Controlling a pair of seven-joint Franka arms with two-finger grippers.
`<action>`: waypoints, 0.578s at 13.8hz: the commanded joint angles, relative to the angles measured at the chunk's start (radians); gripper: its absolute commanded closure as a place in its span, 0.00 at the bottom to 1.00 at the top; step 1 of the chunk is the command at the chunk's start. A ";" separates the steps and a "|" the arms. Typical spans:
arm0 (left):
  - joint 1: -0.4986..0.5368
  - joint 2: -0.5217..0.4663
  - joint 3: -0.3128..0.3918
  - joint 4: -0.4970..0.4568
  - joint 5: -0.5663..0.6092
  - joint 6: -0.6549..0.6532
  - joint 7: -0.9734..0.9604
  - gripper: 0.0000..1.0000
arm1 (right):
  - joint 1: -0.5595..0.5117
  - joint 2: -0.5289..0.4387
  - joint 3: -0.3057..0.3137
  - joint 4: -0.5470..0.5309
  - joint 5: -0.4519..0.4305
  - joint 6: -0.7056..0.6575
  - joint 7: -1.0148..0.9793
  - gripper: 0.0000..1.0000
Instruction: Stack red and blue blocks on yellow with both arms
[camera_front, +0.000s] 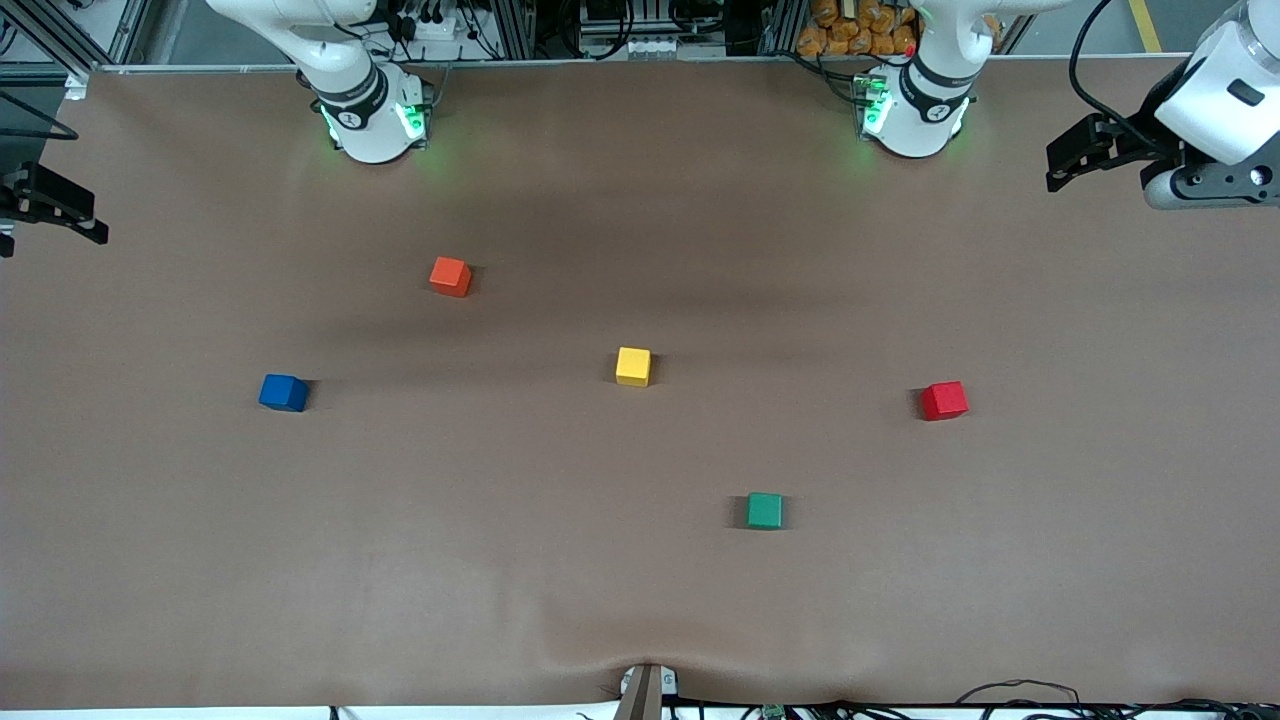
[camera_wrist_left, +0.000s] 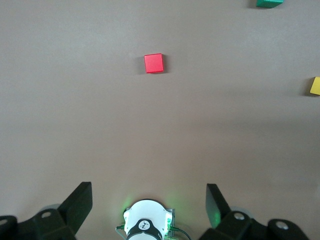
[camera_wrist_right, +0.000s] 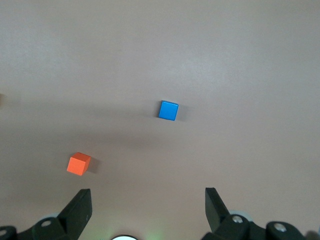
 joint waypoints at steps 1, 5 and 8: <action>-0.003 0.016 -0.003 0.027 0.005 -0.017 -0.008 0.00 | -0.007 -0.020 0.007 -0.017 -0.015 -0.004 -0.008 0.00; -0.003 0.019 -0.002 0.028 0.006 -0.012 -0.006 0.00 | -0.007 -0.020 0.008 -0.018 -0.013 -0.004 -0.008 0.00; -0.003 0.026 -0.003 0.028 0.006 -0.011 -0.006 0.00 | -0.007 -0.020 0.007 -0.018 -0.015 -0.004 -0.008 0.00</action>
